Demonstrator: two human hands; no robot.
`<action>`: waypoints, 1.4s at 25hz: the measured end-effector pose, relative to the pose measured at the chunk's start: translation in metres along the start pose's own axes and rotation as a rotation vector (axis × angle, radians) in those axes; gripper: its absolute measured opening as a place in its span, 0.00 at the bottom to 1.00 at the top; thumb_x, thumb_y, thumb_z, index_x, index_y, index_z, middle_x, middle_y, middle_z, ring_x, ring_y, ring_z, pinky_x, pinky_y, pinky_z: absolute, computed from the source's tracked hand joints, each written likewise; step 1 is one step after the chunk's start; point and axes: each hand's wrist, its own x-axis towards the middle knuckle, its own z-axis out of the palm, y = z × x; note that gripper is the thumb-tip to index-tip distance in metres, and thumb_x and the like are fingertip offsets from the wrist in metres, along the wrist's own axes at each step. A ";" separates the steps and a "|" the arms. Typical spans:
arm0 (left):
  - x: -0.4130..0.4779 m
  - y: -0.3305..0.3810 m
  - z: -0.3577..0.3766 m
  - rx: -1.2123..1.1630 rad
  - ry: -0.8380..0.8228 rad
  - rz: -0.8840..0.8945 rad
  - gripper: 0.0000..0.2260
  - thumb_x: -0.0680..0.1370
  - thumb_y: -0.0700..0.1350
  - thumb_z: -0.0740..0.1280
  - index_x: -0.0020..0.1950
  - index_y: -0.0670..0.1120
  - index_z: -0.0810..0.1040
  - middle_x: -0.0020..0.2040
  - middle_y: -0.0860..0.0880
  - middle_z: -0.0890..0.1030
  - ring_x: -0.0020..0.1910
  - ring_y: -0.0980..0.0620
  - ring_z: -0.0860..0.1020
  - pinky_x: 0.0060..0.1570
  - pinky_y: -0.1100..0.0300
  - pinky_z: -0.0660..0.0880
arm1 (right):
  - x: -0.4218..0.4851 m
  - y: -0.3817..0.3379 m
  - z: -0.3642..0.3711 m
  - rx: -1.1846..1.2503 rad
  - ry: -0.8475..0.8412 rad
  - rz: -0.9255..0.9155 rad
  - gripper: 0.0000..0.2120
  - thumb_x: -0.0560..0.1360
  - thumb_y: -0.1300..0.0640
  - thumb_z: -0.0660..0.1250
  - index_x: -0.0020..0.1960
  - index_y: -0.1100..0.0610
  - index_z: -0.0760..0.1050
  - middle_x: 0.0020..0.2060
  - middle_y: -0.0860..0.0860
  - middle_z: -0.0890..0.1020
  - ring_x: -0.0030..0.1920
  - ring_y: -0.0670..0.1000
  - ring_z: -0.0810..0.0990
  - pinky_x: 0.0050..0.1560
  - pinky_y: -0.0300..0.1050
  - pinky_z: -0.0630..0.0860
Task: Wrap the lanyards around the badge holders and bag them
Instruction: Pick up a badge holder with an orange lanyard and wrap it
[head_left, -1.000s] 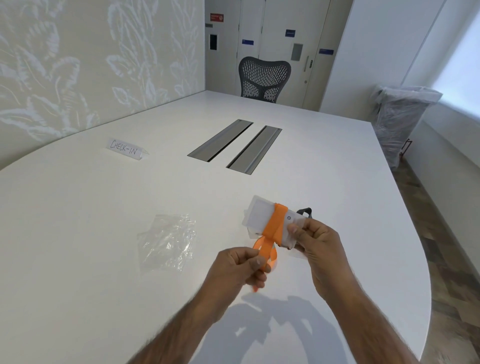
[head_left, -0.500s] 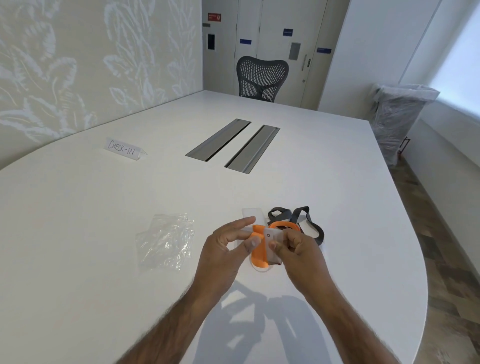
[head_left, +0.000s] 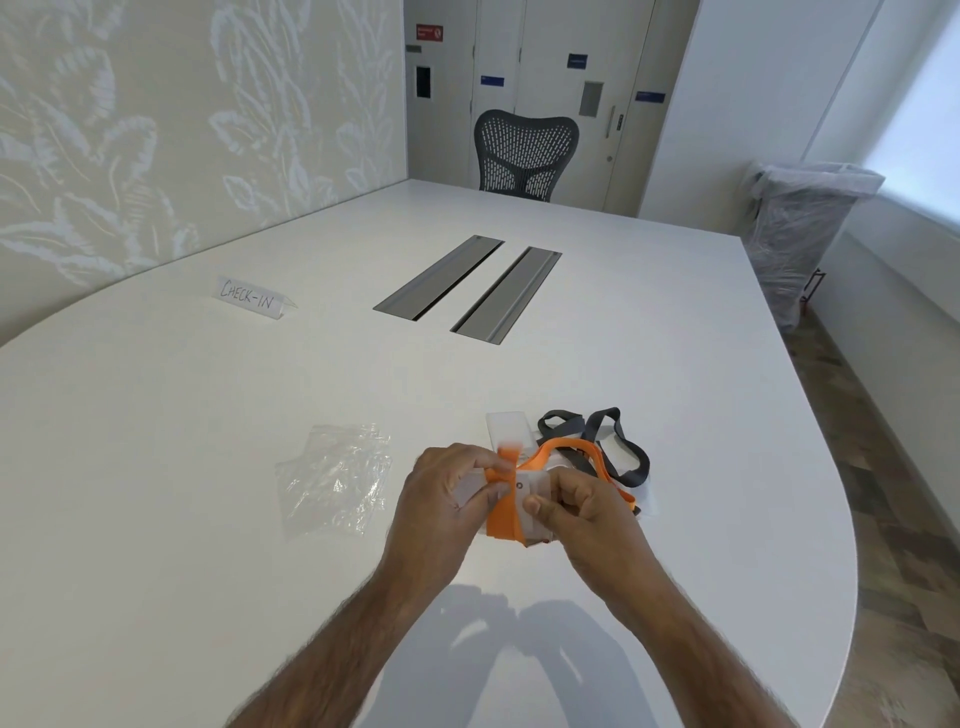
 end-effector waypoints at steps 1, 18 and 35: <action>0.000 -0.001 -0.001 -0.001 -0.002 -0.019 0.11 0.77 0.46 0.75 0.52 0.62 0.82 0.52 0.64 0.83 0.58 0.60 0.76 0.54 0.67 0.70 | -0.001 -0.001 0.000 -0.014 -0.006 0.007 0.11 0.81 0.60 0.68 0.39 0.54 0.78 0.32 0.42 0.81 0.34 0.39 0.80 0.35 0.32 0.76; -0.014 -0.023 -0.020 -0.313 -0.287 -0.511 0.08 0.75 0.48 0.77 0.51 0.49 0.83 0.41 0.47 0.87 0.41 0.49 0.83 0.48 0.52 0.77 | -0.014 0.022 0.029 0.314 -0.067 0.153 0.12 0.76 0.63 0.74 0.58 0.53 0.80 0.46 0.53 0.87 0.46 0.53 0.86 0.44 0.46 0.83; -0.053 -0.082 -0.032 0.331 -0.247 -0.122 0.08 0.78 0.56 0.70 0.52 0.55 0.79 0.49 0.58 0.80 0.50 0.55 0.77 0.51 0.58 0.75 | -0.012 0.034 0.102 -0.240 0.032 0.332 0.10 0.79 0.57 0.67 0.60 0.50 0.81 0.52 0.46 0.80 0.53 0.48 0.79 0.53 0.43 0.78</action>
